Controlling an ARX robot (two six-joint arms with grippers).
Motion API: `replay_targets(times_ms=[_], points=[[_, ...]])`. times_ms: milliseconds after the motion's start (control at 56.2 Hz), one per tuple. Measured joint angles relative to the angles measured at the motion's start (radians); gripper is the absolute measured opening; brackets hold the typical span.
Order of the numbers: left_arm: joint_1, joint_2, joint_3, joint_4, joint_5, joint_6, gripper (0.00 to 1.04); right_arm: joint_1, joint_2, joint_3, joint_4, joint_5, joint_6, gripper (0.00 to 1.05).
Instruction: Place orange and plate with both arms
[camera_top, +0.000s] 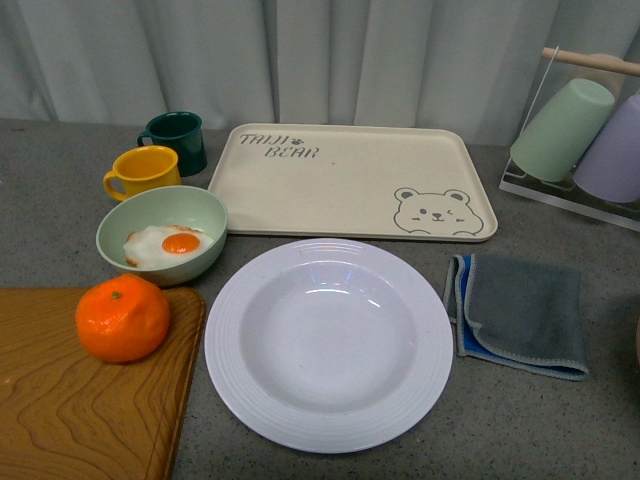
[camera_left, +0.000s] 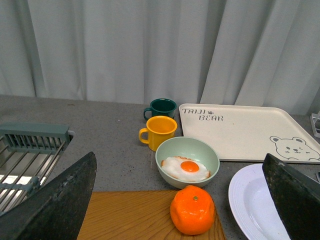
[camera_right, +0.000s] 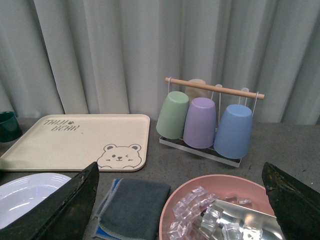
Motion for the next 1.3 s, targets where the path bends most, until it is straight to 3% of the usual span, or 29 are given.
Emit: replay_targets(times_ms=[907, 961, 1014, 1228, 1299], points=[[0.000, 0.000, 0.000, 0.000, 0.000, 0.000, 0.98, 0.000, 0.000, 0.000, 0.000, 0.000, 0.000, 0.95], [-0.019, 0.082, 0.049, -0.149, -0.050, -0.047, 0.98, 0.000, 0.000, 0.000, 0.000, 0.000, 0.000, 0.95], [-0.043, 0.174, 0.058, -0.177, -0.071, -0.069, 0.98, 0.000, -0.001, 0.000, 0.000, 0.000, 0.000, 0.95], [-0.127, 0.533, 0.098, 0.089, -0.077, -0.126, 0.98, 0.000, -0.001, 0.000, 0.000, 0.000, 0.000, 0.95], [-0.147, 0.706, 0.136, 0.203, -0.031, -0.142, 0.98, 0.000, -0.001, 0.000, 0.000, 0.000, 0.000, 0.95]])
